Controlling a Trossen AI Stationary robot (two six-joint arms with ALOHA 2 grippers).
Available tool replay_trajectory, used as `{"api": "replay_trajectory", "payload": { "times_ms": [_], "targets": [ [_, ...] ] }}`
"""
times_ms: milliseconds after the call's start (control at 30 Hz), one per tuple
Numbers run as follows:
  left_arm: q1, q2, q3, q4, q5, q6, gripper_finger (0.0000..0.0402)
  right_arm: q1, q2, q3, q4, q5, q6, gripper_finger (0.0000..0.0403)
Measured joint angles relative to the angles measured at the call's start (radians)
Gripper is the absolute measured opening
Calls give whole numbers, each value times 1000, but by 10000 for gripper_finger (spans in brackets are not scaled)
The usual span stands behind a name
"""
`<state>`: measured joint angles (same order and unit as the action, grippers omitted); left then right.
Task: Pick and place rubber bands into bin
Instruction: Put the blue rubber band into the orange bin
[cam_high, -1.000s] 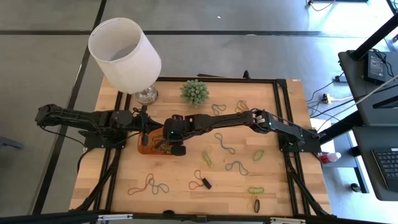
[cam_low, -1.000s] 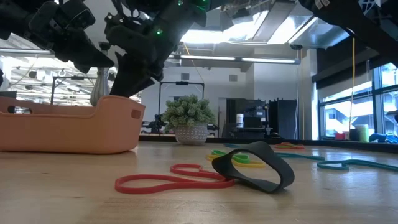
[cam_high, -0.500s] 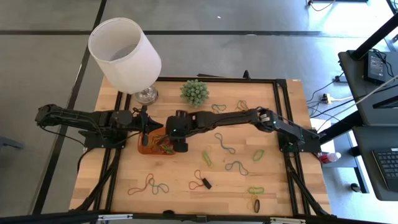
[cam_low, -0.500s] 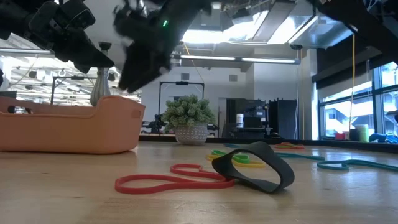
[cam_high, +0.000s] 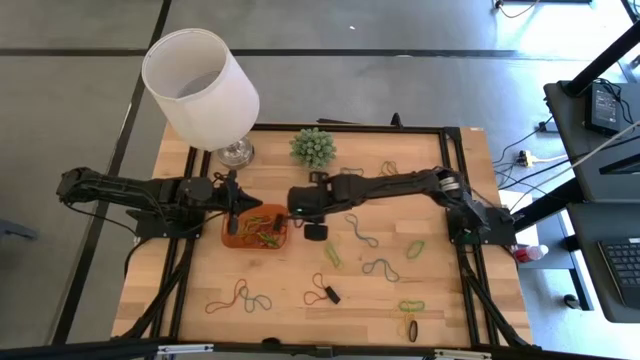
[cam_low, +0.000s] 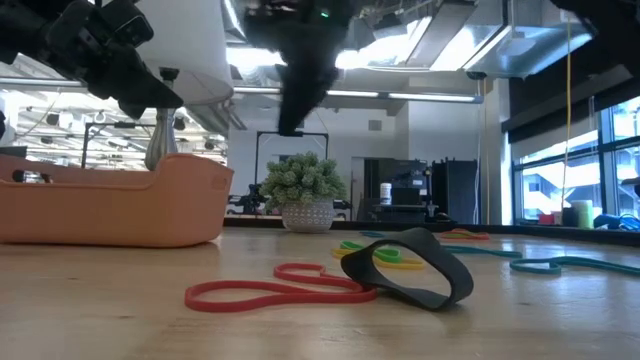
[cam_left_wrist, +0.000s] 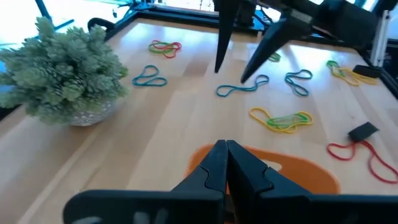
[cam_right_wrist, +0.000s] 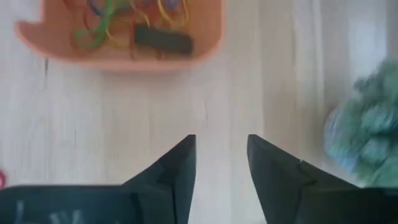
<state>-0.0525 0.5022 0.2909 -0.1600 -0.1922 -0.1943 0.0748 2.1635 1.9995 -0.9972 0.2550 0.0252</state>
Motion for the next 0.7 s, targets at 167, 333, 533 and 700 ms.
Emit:
{"api": "replay_trajectory", "payload": {
  "times_ms": [167, 333, 533, 700],
  "targets": [
    [0, 0, 0, -1, 19, -3, 2, 16, -235, -415, 260, -1, 106, 139],
    [0, 0, 0, -1, 10, 42, 2, 42, -507, -833, 480, 26, 264, 139],
    [0, 0, 0, -2, 8, 51, 3, 104, -793, -1178, 554, 60, 488, 139],
    [0, 2, 0, -2, 3, 51, 2, 169, -972, -1338, 552, 58, 625, 139]
  ]
}}
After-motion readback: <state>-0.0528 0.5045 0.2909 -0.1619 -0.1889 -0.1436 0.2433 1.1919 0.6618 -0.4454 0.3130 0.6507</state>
